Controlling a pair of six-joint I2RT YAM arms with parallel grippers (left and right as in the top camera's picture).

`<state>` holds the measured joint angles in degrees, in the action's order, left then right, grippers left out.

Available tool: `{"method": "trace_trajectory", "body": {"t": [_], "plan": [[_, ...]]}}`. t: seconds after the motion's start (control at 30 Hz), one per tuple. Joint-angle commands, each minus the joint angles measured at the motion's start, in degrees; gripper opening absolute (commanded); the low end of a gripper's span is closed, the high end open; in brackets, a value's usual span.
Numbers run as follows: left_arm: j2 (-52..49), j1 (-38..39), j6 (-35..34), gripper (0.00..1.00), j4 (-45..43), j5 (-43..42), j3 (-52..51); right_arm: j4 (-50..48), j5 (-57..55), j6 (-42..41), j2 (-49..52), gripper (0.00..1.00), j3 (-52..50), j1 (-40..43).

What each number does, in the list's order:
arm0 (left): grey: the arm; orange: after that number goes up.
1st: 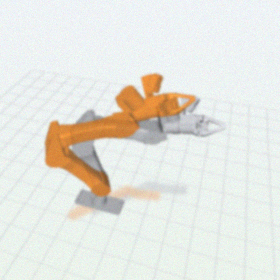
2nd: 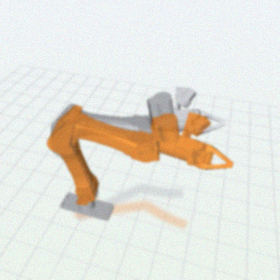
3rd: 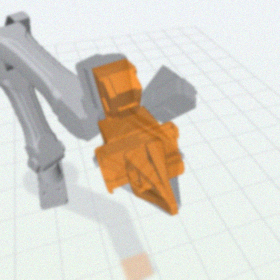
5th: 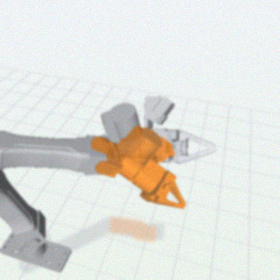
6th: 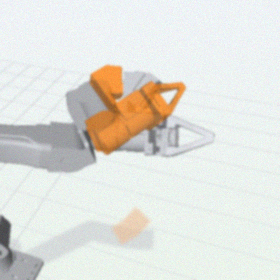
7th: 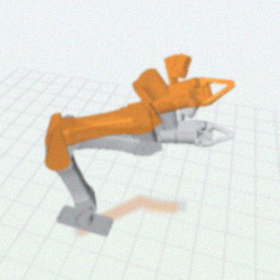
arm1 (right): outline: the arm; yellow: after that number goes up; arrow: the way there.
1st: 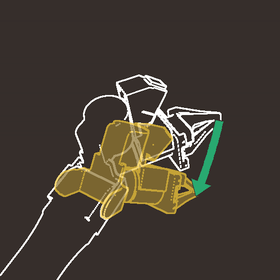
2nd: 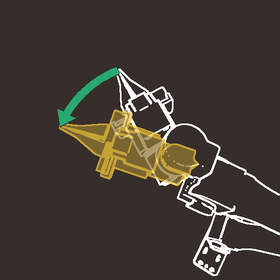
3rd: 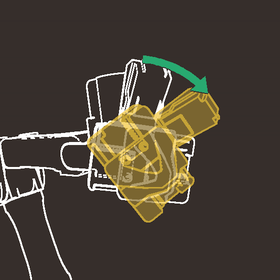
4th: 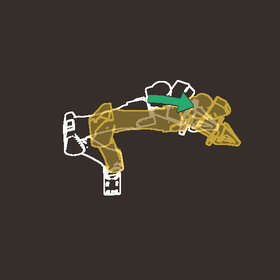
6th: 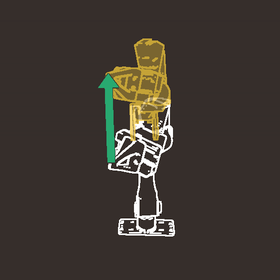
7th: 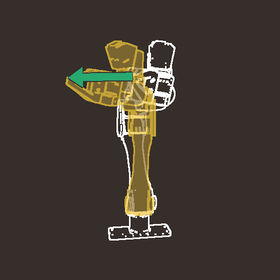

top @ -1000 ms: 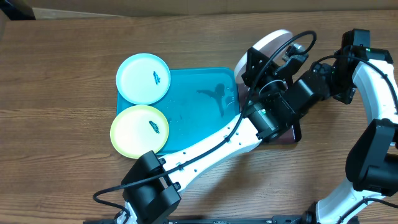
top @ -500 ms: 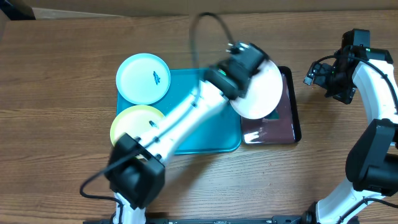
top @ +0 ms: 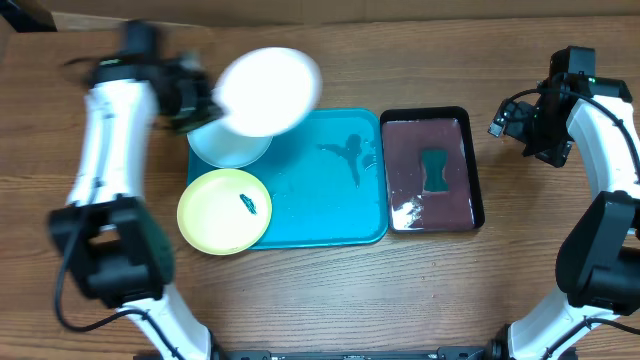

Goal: Clean dirty plates on tray and stack at the side
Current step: 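Carry the white plate left and set it on the table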

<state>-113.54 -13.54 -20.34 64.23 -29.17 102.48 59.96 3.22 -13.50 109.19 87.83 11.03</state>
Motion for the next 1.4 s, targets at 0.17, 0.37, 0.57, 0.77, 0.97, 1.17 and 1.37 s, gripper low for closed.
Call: {"method": "trace_trajectory", "body": {"t": [0.17, 0.37, 0.57, 0.77, 0.97, 1.17, 1.37], "plan": [[0.0, -21.6, 5.1, 0.04, 5.0, 3.0, 0.9, -0.3, 0.3, -0.2, -0.5, 1.0, 1.0, -0.1], [0.0, -28.2, -0.3, 0.04, 2.9, 21.3, -1.4, -0.3, 0.3, -0.2, -0.5, 1.0, 1.0, -0.1], [0.0, -27.6, -1.5, 0.04, -5.3, 27.6, -7.8, -0.3, 0.3, -0.2, -0.5, 1.0, 1.0, -0.1], [0.0, -25.4, -1.5, 0.04, -15.3, 27.6, -18.1, -0.3, 0.3, -0.2, -0.5, 1.0, 1.0, -0.1], [0.0, -23.6, 2.4, 0.2, -18.6, 22.6, -18.9, -0.3, 0.3, -0.2, -0.5, 1.0, 1.0, -0.1], [0.0, -23.1, 6.6, 0.45, -12.0, 11.5, -11.0, -0.3, 0.3, -0.2, -0.5, 1.0, 1.0, -0.1], [0.0, -16.2, 8.1, 0.43, -5.7, 11.4, -6.1, -0.3, 0.3, -0.2, -0.5, 1.0, 1.0, -0.1]]}}
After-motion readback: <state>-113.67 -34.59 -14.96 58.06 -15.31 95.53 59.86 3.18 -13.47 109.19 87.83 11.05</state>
